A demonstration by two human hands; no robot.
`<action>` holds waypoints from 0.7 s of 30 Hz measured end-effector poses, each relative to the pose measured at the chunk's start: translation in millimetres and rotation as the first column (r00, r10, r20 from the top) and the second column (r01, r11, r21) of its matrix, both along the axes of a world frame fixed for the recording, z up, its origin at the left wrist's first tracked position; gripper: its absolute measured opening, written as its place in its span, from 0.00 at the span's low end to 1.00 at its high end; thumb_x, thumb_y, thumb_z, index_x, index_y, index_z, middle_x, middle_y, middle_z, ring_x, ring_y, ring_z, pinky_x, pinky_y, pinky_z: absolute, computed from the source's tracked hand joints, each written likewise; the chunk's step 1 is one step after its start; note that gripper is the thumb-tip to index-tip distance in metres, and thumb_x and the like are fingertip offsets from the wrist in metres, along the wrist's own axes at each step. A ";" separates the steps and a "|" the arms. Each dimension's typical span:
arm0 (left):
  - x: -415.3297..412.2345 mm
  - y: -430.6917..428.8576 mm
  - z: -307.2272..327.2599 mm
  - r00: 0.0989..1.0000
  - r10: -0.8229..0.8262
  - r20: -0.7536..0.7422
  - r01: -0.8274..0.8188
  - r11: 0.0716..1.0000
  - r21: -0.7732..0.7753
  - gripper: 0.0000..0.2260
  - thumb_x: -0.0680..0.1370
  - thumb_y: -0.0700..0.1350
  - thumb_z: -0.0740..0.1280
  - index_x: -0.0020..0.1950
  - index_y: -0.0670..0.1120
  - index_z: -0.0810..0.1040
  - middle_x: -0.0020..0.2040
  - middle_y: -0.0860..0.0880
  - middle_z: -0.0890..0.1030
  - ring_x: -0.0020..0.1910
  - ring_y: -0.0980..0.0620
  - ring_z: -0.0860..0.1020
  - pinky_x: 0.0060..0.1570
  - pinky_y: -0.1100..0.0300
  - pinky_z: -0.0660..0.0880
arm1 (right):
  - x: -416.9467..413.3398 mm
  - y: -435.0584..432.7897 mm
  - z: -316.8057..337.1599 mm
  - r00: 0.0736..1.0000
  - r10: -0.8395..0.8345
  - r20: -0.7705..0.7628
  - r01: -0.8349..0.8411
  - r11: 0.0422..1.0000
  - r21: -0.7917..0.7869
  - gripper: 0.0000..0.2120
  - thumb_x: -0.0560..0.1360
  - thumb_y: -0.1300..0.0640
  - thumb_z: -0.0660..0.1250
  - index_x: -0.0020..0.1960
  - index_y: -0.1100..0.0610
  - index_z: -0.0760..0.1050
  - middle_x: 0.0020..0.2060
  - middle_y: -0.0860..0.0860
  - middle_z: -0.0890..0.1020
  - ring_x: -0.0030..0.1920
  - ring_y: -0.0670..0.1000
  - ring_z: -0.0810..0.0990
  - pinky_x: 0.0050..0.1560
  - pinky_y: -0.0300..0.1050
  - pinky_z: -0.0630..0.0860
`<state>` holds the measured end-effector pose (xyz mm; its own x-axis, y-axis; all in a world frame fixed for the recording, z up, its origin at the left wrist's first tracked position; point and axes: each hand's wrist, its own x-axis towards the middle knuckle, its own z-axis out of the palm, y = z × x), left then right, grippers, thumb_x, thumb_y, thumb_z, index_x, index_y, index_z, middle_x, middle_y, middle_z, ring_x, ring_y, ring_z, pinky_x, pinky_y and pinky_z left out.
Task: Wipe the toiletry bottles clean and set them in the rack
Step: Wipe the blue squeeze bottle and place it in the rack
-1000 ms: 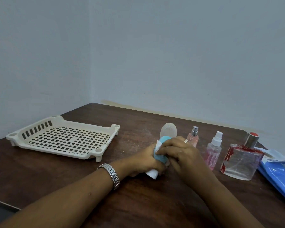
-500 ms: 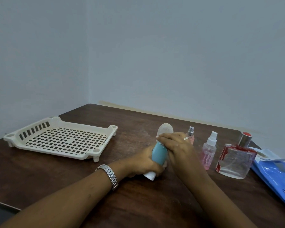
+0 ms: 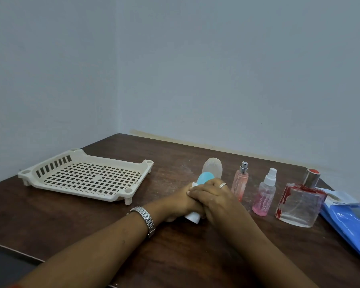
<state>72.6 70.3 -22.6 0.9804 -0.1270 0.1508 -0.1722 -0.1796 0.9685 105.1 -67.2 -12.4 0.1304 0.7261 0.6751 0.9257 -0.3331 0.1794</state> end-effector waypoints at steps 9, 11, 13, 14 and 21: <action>1.4 -3.0 2.8 0.998 -0.054 -0.017 0.054 0.998 0.042 0.16 0.62 0.35 0.67 0.47 0.46 0.73 0.38 0.49 0.77 0.36 0.54 0.77 0.36 0.61 0.75 | 13.2 -9.7 6.5 0.997 -0.055 -0.045 0.065 0.965 0.255 0.16 0.69 0.61 0.59 0.52 0.60 0.80 0.50 0.52 0.83 0.47 0.53 0.77 0.52 0.40 0.71; 0.6 -2.1 3.0 0.996 -0.090 -0.016 0.090 0.995 0.043 0.15 0.63 0.33 0.66 0.48 0.44 0.72 0.38 0.49 0.77 0.37 0.54 0.76 0.36 0.62 0.75 | 14.6 -9.2 7.1 0.992 -0.075 -0.103 0.102 0.950 0.295 0.16 0.70 0.61 0.58 0.52 0.60 0.80 0.49 0.52 0.83 0.47 0.53 0.78 0.52 0.42 0.71; -0.8 -2.1 3.6 0.994 -0.105 -0.012 0.105 0.994 0.042 0.15 0.64 0.33 0.66 0.49 0.43 0.72 0.38 0.48 0.77 0.37 0.53 0.76 0.36 0.62 0.75 | 14.8 -9.6 6.4 0.987 -0.087 -0.132 0.125 0.941 0.314 0.15 0.71 0.61 0.58 0.52 0.60 0.80 0.47 0.52 0.83 0.47 0.53 0.79 0.52 0.40 0.70; -1.1 -1.9 3.4 0.994 -0.105 -0.008 0.105 0.994 0.042 0.15 0.64 0.33 0.66 0.49 0.43 0.72 0.38 0.48 0.77 0.37 0.52 0.76 0.36 0.62 0.75 | 14.6 -9.7 5.8 0.985 -0.094 -0.146 0.138 0.936 0.323 0.14 0.71 0.63 0.60 0.51 0.59 0.80 0.47 0.52 0.84 0.46 0.53 0.79 0.51 0.39 0.70; -0.8 -0.1 1.5 0.997 -0.077 0.012 0.077 0.997 0.016 0.18 0.64 0.33 0.67 0.52 0.44 0.72 0.39 0.47 0.77 0.37 0.52 0.76 0.36 0.59 0.74 | 10.1 -5.9 3.1 0.910 -0.113 -0.399 0.284 0.871 0.401 0.14 0.72 0.68 0.65 0.52 0.56 0.81 0.41 0.51 0.84 0.40 0.51 0.79 0.42 0.40 0.71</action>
<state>71.8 70.3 -21.1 0.9656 -0.2044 0.1608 -0.1985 -0.1801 0.9634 115.2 -73.1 -9.3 0.5287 0.2950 0.7959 0.8022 -0.4802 -0.3549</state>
